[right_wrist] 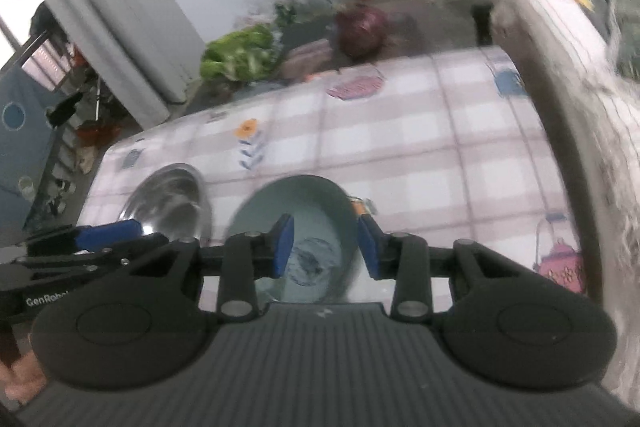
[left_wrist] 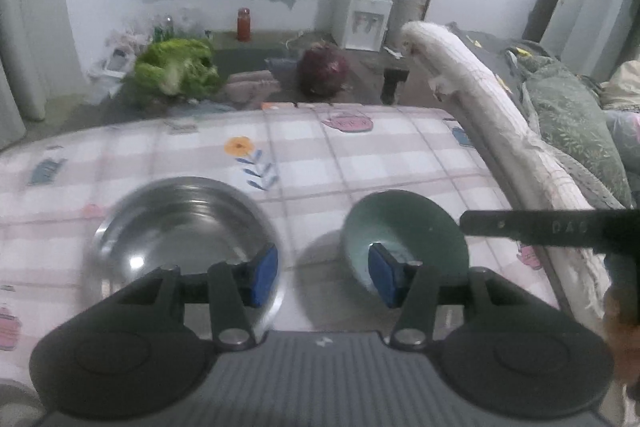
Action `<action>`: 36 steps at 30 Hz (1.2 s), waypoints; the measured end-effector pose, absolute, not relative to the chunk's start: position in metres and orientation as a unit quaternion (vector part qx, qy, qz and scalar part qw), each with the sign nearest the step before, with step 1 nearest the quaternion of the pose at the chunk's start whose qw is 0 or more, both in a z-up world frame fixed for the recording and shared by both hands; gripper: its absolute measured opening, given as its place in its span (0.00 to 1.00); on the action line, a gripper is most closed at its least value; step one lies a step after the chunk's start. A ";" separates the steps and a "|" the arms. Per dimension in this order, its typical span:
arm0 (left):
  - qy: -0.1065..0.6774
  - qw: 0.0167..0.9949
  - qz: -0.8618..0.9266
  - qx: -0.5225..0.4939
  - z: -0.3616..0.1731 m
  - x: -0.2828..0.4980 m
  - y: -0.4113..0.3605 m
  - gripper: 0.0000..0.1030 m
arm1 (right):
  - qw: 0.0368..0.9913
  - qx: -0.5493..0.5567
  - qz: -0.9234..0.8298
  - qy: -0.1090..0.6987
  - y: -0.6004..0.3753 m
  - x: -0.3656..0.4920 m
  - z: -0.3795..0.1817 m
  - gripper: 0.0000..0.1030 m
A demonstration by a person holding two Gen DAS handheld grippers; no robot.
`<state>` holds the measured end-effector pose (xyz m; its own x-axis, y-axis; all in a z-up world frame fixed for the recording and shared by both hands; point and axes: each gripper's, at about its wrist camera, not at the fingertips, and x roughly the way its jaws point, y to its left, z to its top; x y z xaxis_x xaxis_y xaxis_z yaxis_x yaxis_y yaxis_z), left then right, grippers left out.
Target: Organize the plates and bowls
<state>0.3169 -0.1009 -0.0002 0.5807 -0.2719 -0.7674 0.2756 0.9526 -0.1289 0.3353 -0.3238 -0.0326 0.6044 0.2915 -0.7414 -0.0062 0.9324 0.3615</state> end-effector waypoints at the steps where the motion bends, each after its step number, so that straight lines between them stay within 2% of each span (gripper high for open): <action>1: 0.438 0.886 -0.154 0.002 -0.004 0.321 -0.107 0.50 | 0.878 0.170 0.083 0.439 -0.329 0.335 -0.037 0.33; 7: 0.474 0.869 -0.141 0.003 -0.027 0.339 -0.127 0.38 | 0.863 0.201 0.092 0.455 -0.332 0.352 -0.064 0.33; 10: 0.480 0.867 -0.131 0.012 -0.032 0.341 -0.132 0.26 | 0.854 0.212 0.096 0.465 -0.330 0.360 -0.076 0.33; 11: 0.483 0.866 -0.128 0.014 -0.034 0.342 -0.134 0.21 | 0.852 0.215 0.098 0.468 -0.329 0.362 -0.079 0.32; 14: 0.491 0.862 -0.124 0.016 -0.038 0.344 -0.138 0.13 | 0.851 0.211 0.103 0.470 -0.326 0.363 -0.085 0.25; 19: 0.492 0.863 -0.111 0.024 -0.037 0.340 -0.143 0.13 | 0.856 0.197 0.101 0.467 -0.325 0.360 -0.086 0.15; 36: 0.518 0.846 -0.122 0.033 -0.041 0.331 -0.145 0.14 | 0.844 0.214 0.113 0.479 -0.332 0.344 -0.087 0.17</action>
